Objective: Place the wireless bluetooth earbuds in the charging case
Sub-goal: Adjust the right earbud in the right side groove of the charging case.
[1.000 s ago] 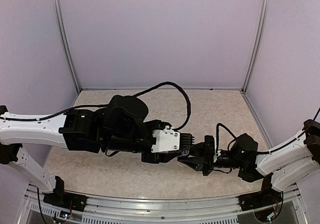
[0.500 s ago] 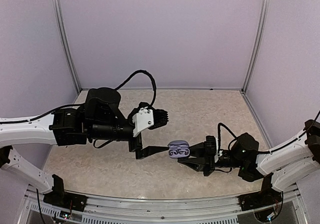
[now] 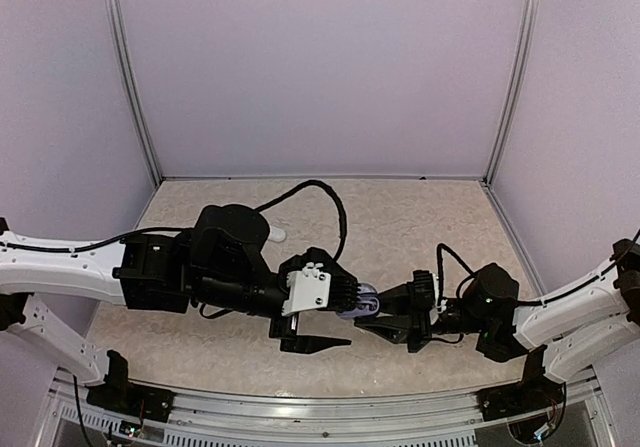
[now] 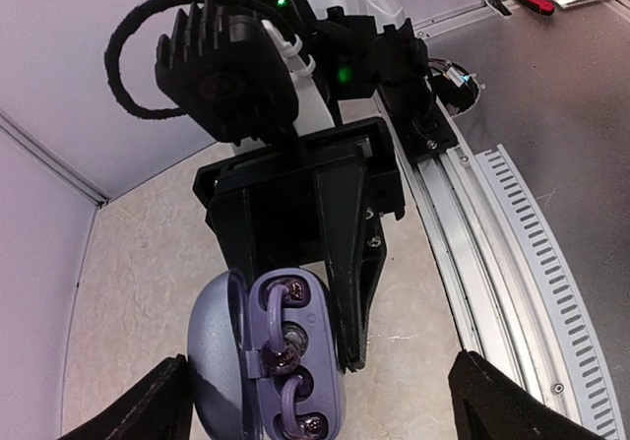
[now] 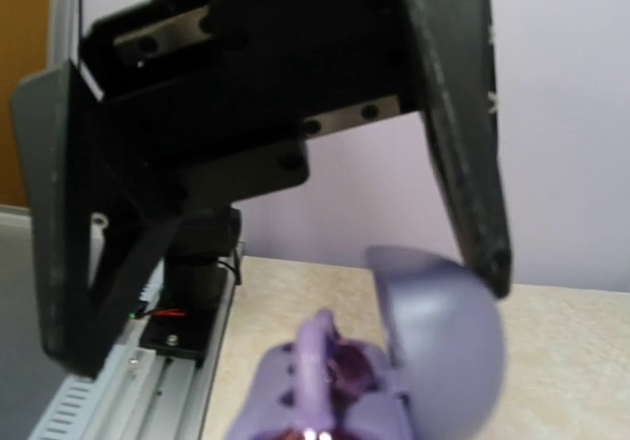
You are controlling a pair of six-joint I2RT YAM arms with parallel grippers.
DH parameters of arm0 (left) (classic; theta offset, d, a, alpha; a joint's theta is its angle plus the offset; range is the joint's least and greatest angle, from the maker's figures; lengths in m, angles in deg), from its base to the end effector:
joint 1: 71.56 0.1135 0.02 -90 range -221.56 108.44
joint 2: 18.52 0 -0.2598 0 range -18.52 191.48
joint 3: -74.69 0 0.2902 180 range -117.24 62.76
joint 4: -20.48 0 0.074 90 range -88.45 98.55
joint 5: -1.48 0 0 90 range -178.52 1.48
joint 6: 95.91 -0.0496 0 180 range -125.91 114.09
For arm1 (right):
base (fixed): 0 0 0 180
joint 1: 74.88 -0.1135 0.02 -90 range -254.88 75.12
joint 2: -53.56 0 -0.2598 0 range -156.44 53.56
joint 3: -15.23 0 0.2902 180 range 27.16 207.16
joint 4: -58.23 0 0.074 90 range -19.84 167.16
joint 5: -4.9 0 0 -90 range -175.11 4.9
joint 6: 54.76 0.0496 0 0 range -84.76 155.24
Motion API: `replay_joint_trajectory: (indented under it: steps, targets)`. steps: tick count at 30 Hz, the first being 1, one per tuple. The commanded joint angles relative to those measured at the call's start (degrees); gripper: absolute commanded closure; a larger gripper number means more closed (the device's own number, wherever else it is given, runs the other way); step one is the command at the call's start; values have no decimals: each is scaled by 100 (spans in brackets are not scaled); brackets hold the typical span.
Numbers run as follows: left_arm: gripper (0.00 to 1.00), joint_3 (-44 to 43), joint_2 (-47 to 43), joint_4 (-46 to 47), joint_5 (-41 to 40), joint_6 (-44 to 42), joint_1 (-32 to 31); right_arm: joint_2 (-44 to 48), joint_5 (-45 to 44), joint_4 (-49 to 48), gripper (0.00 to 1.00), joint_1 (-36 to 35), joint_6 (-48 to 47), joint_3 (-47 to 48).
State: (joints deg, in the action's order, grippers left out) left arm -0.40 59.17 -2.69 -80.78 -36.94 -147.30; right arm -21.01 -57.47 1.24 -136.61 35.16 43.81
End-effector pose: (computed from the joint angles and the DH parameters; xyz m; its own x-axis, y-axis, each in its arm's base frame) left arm 0.0835 -0.3558 0.3006 0.4187 0.4263 -0.8019 0.9037 -0.1088 0.4140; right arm 0.1068 0.2472 0.1777 0.0918 0.1680 -0.9815 -0.9958 0.0189 -0.0899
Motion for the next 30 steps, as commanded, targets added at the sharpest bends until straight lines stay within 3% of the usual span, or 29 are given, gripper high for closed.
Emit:
replay_joint_trajectory:
  steps: [1,10,20,30]
  targets:
    - [13,-110,89,-212,-149,-346,-291,122,-103,-255,100,3,278,85]
    - [21,-15,307,-436,-757,-626,-547,228,-30,-466,100,101,561,29]
    - [37,242,393,-24,-1397,-1050,-813,171,-14,-684,100,153,1508,149]
    - [31,230,-164,738,-1428,-100,-332,224,-65,35,100,150,743,196]
